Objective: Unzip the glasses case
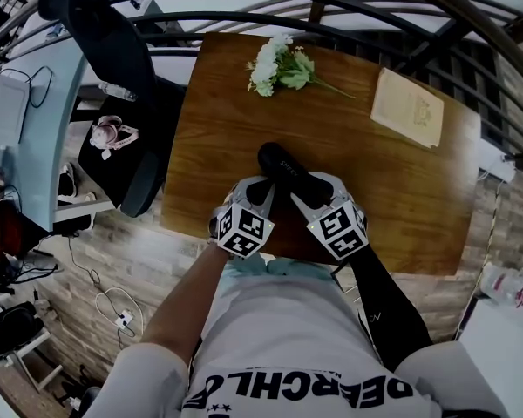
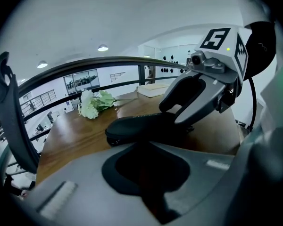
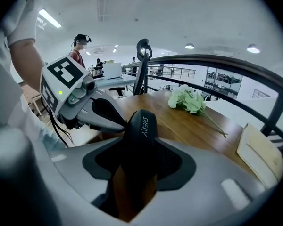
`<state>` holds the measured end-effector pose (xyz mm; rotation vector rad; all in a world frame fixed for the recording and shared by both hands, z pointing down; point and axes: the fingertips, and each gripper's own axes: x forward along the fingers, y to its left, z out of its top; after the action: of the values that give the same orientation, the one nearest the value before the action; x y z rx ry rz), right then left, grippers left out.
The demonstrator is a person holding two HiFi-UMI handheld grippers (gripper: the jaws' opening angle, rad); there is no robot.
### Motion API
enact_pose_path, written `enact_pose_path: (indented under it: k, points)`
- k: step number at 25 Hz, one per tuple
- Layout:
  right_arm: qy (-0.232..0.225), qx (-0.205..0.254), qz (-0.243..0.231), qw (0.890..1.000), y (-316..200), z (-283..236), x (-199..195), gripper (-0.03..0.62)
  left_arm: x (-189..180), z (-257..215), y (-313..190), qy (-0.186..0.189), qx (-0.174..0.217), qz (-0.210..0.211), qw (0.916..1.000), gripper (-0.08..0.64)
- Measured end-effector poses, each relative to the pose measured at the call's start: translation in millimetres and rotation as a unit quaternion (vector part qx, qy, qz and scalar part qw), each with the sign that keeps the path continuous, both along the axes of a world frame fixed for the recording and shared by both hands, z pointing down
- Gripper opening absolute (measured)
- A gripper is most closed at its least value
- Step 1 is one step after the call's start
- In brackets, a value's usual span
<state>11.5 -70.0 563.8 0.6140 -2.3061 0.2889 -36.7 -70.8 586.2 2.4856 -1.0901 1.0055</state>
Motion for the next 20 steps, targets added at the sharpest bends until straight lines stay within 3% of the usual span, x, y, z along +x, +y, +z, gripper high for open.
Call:
enact_pose_path:
  k: [12, 20]
  points:
    - [0.0, 0.044, 0.058, 0.997, -25.7, -17.5, 22.3, 0.224, 13.6, 12.3, -1.3, -0.004, -0.02, 0.029, 0.9994, 0.005]
    - [-0.02, 0.093, 0.123, 0.988, -73.1, -38.8, 40.9, 0.212, 18.6, 14.8, -4.0, -0.003, -0.019, 0.034, 0.9993, 0.003]
